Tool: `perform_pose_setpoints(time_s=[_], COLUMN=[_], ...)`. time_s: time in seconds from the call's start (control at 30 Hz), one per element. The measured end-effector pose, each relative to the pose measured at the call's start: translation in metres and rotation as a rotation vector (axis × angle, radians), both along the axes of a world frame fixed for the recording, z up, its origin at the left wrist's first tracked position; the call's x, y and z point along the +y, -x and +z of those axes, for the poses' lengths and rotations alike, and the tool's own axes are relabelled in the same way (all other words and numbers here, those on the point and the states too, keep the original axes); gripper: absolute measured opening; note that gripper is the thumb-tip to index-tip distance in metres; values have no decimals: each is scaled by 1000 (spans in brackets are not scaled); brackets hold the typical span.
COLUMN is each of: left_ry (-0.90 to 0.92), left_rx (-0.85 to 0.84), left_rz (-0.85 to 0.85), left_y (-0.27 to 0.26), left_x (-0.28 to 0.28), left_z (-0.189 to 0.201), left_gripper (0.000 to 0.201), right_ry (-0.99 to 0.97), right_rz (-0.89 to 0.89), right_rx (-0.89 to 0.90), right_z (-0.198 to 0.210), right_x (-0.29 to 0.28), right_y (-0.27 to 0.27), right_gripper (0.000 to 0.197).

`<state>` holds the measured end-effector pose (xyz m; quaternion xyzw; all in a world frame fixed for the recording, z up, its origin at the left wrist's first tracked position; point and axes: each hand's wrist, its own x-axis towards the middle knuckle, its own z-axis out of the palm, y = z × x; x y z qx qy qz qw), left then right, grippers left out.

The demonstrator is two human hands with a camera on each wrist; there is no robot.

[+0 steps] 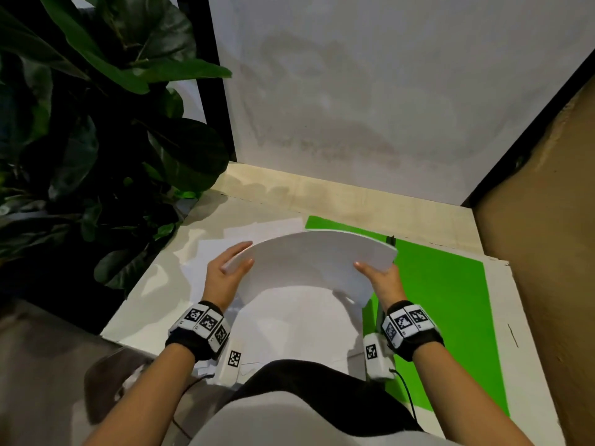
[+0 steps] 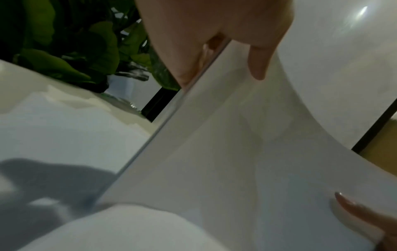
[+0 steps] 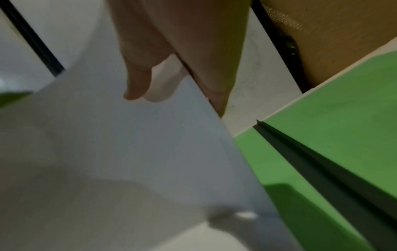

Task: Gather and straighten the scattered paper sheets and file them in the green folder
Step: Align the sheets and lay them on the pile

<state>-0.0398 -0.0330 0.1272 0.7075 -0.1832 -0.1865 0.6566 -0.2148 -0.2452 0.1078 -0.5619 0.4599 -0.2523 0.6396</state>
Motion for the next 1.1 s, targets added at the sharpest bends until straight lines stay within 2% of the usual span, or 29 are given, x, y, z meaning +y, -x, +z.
perform_pose_setpoints(time_s=[0.03,0.07,0.13,0.2,0.27,0.33,0.4,0.5,0.6,0.7,0.73,0.77,0.83,0.87,0.97,1.03,1.1], left_ry=[-23,-44,-67,-59,-89,-154,-265,-383,-296,-118,-60,-16,11,17,48,76,88], left_rx=[8,27,41,-26,-130,-190,-253,-331,-378,-241,-188,-148,-120,-117,-73,-56,-65], left_rz=[-13,-11,10,15,4,-85,-259,-480,-470,-364,-349,-338,-248,-206,-91,-13,8], left_y=[0,0,-4,-16,-35,-51,-58,-46,-17,-6,-6,-8,-17,-20,-22,-15,-6], left_x=[0,-1,-5,-4,-2,1,-3,-25,-50,-47,-41,-33,-22,-19,-24,-29,-32], left_z=[-5,-8,-6,3,17,34,52,76,96,100,99,97,89,84,75,78,79], left_gripper=[22,19,13,17,17,20,27,13,21,18,22,33,56,58,48,40,23], right_ry=[-3,17,97,236,431,646,841,1118,1287,1175,1113,1046,833,674,195,141,237], right_rz=[33,55,55,64,111,206,341,587,766,756,726,694,634,589,361,268,219], right_rx=[8,42,62,66,79,129,208,433,604,617,628,631,472,321,-90,-161,-123], right_z=[-3,-3,3,22,53,90,123,159,172,178,179,178,169,161,126,99,82], right_x=[1,1,-4,-12,-22,-29,-30,-7,19,11,2,-10,-28,-31,-22,-9,10], right_y=[0,-1,-3,-6,-9,-12,-17,-36,-59,-56,-50,-42,-31,-28,-29,-34,-37], right_gripper=[20,18,25,24,12,5,15,16,17,25,29,32,31,27,13,18,13])
